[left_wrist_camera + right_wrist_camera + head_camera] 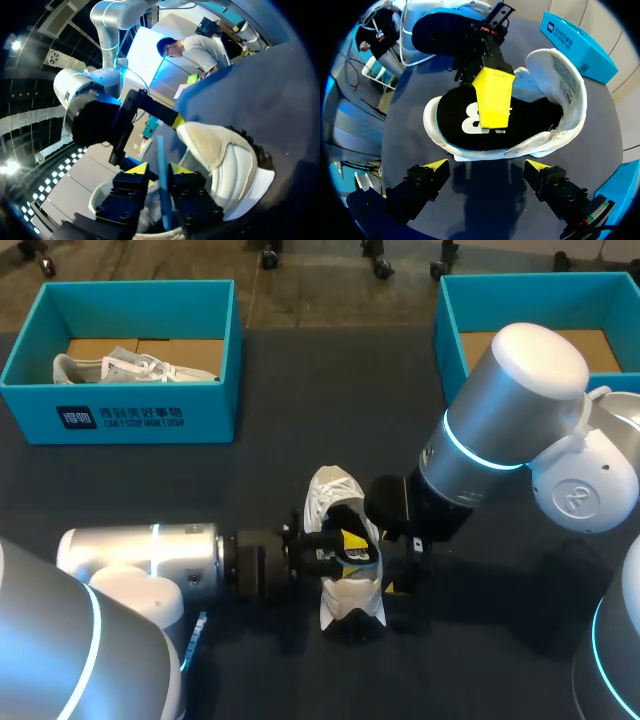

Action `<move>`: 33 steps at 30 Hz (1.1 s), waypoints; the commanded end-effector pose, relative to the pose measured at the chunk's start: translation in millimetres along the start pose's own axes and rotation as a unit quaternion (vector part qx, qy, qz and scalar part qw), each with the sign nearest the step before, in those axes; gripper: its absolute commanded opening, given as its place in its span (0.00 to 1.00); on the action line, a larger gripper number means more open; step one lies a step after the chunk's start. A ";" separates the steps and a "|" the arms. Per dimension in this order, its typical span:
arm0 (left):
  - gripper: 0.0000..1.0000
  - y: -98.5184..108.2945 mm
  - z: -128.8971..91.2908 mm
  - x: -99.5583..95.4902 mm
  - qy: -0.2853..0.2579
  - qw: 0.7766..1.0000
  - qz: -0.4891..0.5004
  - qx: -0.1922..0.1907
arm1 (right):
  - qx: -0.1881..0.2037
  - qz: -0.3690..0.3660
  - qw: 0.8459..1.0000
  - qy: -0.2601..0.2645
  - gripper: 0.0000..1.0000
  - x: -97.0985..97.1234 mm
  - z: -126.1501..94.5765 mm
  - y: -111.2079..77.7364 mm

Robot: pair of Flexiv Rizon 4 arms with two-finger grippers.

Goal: Take the shoe out of the shoebox, open the shoe tongue, remove and reinsert the insole, then place the shoe into the shoebox

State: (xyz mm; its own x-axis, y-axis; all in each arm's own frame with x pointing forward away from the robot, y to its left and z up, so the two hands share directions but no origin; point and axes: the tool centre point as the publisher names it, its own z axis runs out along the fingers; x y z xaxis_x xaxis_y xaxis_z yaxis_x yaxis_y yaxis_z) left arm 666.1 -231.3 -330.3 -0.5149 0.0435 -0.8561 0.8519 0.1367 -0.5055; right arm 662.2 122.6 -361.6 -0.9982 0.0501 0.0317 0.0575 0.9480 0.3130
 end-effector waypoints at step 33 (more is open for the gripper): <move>0.29 -0.2 -6.5 -3.2 0.033 0.999 -0.016 -0.012 | 0.000 0.000 1.000 -0.001 1.00 0.7 0.9 -0.2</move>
State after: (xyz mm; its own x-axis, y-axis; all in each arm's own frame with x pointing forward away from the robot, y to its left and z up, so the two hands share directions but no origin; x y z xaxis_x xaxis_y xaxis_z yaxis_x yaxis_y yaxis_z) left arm 672.3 -235.0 -335.6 -0.5447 0.0937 -0.8334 0.8346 0.1584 -0.5276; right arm 662.2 122.6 -361.6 -0.9982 0.0501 0.0316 0.0575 0.9480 0.3130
